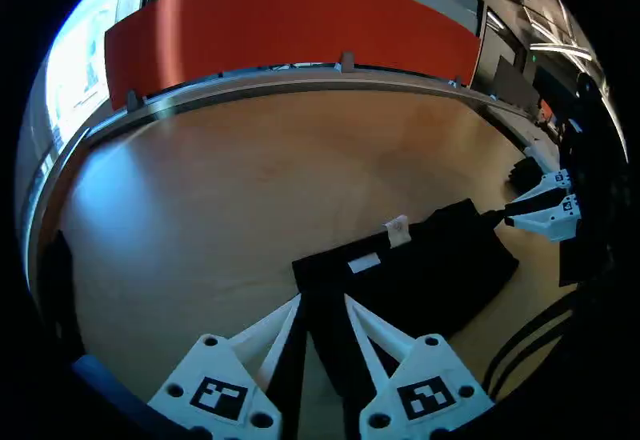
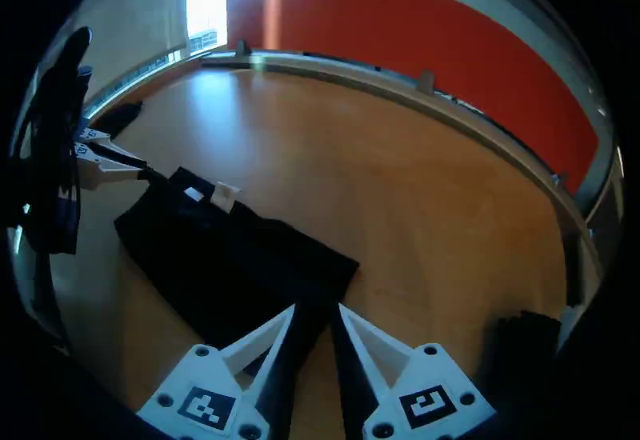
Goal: Fold towel
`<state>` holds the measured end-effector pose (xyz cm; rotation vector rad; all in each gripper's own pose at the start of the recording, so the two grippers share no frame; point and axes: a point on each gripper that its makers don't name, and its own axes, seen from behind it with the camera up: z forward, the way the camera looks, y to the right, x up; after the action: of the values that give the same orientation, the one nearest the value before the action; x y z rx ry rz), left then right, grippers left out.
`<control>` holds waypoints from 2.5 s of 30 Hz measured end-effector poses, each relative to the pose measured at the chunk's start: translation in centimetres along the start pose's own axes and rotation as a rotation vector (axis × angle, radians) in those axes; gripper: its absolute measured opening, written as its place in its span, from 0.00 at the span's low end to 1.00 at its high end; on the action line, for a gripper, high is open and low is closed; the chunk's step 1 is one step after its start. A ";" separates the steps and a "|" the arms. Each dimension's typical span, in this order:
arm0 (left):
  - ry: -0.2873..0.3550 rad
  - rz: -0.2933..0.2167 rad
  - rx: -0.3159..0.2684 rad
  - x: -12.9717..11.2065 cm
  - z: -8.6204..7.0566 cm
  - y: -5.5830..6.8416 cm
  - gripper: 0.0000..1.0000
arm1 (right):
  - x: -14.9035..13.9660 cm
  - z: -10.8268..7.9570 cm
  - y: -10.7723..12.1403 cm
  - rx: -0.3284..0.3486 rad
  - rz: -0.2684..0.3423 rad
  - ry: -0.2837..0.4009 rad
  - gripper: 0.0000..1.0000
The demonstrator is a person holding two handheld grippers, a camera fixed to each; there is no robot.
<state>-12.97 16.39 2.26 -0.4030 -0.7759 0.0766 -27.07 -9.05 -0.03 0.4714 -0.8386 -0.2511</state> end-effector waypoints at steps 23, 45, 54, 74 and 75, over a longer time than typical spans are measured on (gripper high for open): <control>0.007 -0.010 0.024 -0.2 -0.9 -0.7 0.89 | 0.2 -1.1 -0.1 -0.012 -0.010 0.033 0.69; 0.005 -0.048 0.050 -3.9 -4.6 -0.4 0.89 | -3.3 -3.7 -2.4 0.007 0.015 0.025 0.69; 0.007 -0.057 0.059 -4.4 -5.2 -0.3 0.89 | -4.0 -3.4 -2.5 0.030 -0.020 0.013 0.69; 0.010 -0.112 0.109 -6.9 -8.4 -1.3 0.89 | -6.4 -2.4 -2.8 0.115 -0.117 -0.051 0.69; 0.010 -0.114 0.111 -7.0 -8.5 -1.4 0.89 | -6.5 -2.4 -2.8 0.120 -0.119 -0.056 0.68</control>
<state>-12.18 10.85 -7.27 -0.2532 -0.7799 0.0107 -29.53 -8.22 -7.03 0.6297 -0.8843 -0.3261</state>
